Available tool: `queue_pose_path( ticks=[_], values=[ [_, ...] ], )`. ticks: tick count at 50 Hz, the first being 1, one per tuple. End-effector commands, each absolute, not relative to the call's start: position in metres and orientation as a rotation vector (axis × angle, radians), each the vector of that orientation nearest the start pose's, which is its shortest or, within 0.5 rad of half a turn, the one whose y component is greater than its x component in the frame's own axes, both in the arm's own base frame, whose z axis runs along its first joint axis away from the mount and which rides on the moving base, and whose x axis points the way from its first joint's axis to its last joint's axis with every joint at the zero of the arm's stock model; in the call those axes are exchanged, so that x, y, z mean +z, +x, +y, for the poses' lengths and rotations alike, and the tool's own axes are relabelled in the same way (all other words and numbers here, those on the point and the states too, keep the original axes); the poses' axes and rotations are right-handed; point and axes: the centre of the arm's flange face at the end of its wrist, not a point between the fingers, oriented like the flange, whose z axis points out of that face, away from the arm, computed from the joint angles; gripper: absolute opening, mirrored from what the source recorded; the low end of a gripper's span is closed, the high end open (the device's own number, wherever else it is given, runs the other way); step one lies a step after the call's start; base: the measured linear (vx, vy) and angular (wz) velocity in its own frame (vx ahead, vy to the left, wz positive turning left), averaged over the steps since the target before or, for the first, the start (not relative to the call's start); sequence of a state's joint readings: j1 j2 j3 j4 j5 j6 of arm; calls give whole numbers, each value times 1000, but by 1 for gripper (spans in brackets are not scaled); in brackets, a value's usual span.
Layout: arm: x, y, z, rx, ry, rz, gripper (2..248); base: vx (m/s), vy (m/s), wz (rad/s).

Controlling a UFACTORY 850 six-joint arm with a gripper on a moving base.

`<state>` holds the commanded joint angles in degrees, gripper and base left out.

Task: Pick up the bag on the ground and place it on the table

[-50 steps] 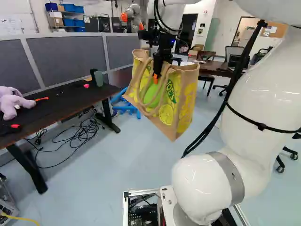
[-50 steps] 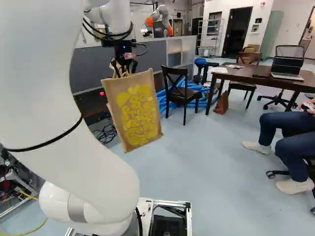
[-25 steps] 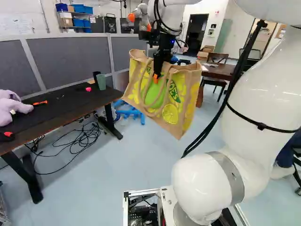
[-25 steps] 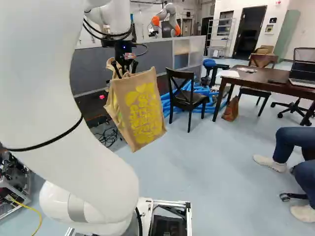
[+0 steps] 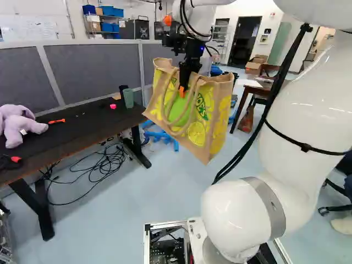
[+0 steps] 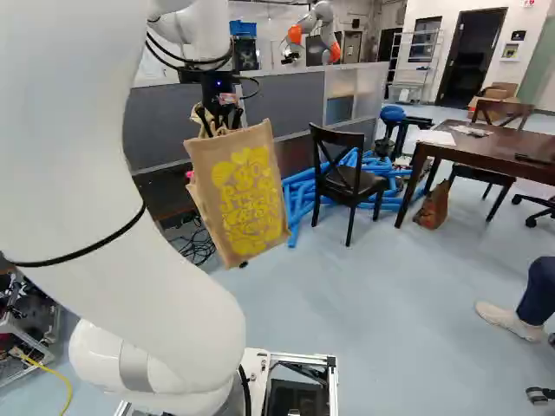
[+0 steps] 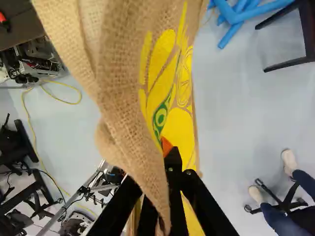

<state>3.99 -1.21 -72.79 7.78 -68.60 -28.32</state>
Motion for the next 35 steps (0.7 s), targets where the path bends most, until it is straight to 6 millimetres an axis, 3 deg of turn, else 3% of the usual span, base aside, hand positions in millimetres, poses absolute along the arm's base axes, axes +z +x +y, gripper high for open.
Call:
queue_pose_path(
  ticks=[35],
  values=[
    [673,463,44,-118,-2925,-774,21,183,44,197]
  ],
)
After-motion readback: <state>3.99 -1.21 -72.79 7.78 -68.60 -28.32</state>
